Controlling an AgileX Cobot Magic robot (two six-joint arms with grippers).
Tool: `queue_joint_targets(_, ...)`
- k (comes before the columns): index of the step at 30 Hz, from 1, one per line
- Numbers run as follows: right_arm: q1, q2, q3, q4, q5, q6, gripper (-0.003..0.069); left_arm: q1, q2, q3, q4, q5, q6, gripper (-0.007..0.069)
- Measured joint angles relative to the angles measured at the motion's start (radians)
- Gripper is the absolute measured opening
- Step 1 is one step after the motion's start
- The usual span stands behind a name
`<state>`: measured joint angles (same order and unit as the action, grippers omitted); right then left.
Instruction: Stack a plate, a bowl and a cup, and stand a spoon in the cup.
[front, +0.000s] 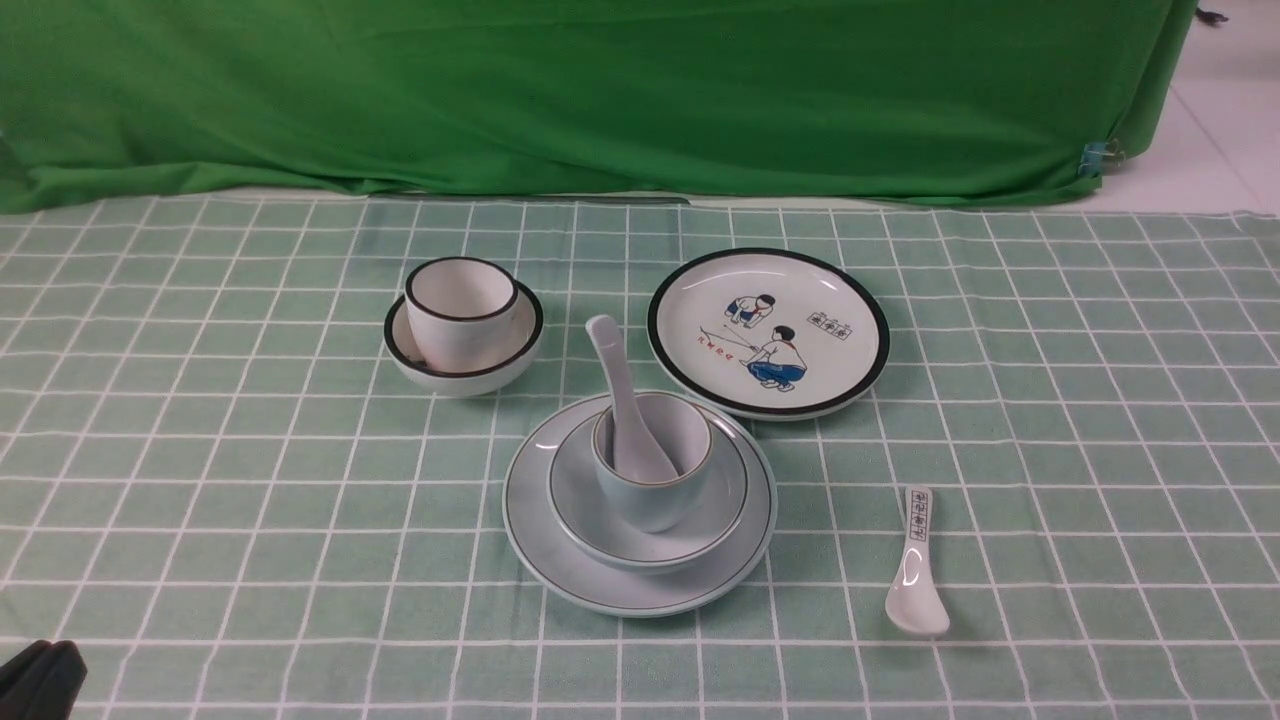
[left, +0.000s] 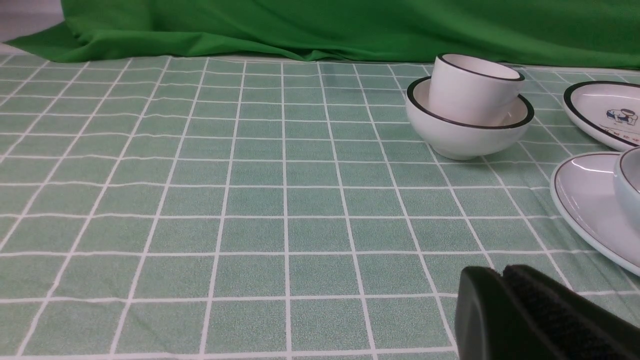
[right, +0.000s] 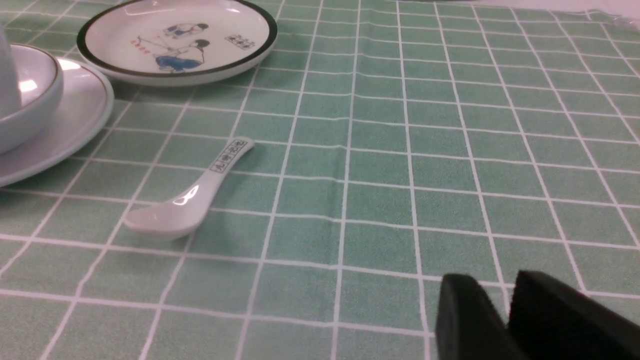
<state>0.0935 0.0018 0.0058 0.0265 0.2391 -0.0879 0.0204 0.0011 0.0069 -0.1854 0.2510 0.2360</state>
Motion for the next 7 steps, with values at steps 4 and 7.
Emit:
queue_joint_targets(4, 0.0, 0.0, 0.0, 0.0, 0.0, 0.0, 0.0197, 0.0, 0.0, 0.0, 0.0, 0.0, 0.0, 0.0017)
queue_joint_targets(7, 0.0, 0.0, 0.0, 0.0, 0.0, 0.0, 0.0204, 0.0, 0.0, 0.0, 0.0, -0.002, 0.0, 0.0017)
